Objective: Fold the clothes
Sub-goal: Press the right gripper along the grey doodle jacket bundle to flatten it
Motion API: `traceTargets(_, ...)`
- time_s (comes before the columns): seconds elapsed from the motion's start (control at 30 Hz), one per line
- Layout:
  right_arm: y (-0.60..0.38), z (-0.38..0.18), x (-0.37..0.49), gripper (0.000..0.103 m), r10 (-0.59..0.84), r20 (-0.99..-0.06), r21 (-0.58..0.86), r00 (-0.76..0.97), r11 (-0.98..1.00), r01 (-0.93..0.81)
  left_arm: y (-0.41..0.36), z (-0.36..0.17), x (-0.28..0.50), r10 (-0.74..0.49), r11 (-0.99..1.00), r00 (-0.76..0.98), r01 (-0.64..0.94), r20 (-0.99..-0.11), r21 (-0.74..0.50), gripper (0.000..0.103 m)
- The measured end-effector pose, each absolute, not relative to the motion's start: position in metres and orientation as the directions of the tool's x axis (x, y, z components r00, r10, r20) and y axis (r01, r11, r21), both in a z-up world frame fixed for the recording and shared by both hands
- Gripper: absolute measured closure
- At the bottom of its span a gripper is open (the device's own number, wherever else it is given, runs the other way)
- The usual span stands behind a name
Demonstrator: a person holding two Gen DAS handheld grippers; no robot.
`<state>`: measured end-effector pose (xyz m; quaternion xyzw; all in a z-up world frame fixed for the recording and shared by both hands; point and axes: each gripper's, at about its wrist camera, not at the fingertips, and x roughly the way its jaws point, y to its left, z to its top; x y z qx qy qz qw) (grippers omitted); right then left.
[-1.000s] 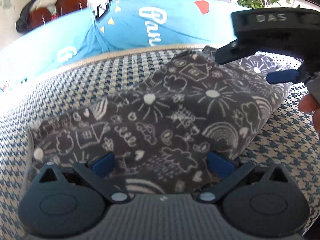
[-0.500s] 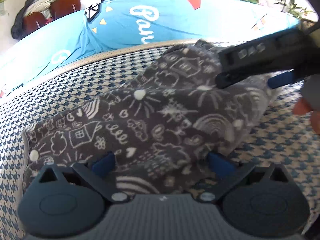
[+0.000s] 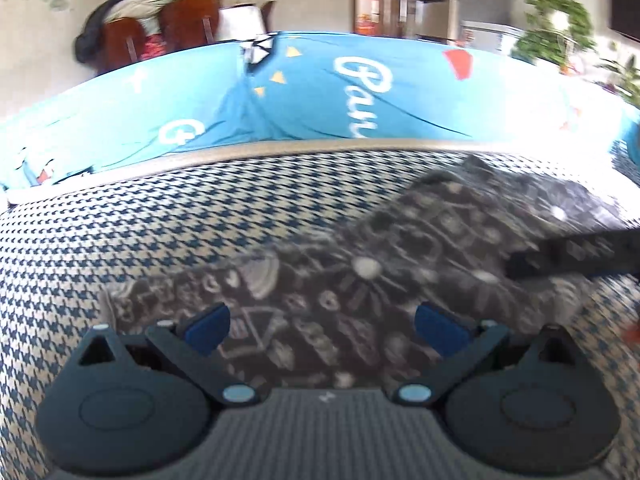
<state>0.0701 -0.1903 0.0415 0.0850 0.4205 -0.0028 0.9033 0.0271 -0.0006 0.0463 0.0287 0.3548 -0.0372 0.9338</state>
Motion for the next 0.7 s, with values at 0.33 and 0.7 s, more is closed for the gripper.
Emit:
traceTargets(0.33, -0.191, 0.039, 0.065, 0.0, 0.053, -0.725, 0.18, 0.687, 0.977, 0.114, 0.002, 0.02, 0.075, -0.008, 1.0, 0.697, 0.027, -0.717, 0.015, 0.0)
traceTargets(0.7, -0.182, 0.038, 0.072, 0.0, 0.031, -0.752, 0.112, 0.658, 0.99, 0.082, -0.004, 0.008, 0.104, 0.026, 1.0, 0.644, -0.006, -0.764, 0.028, 0.0)
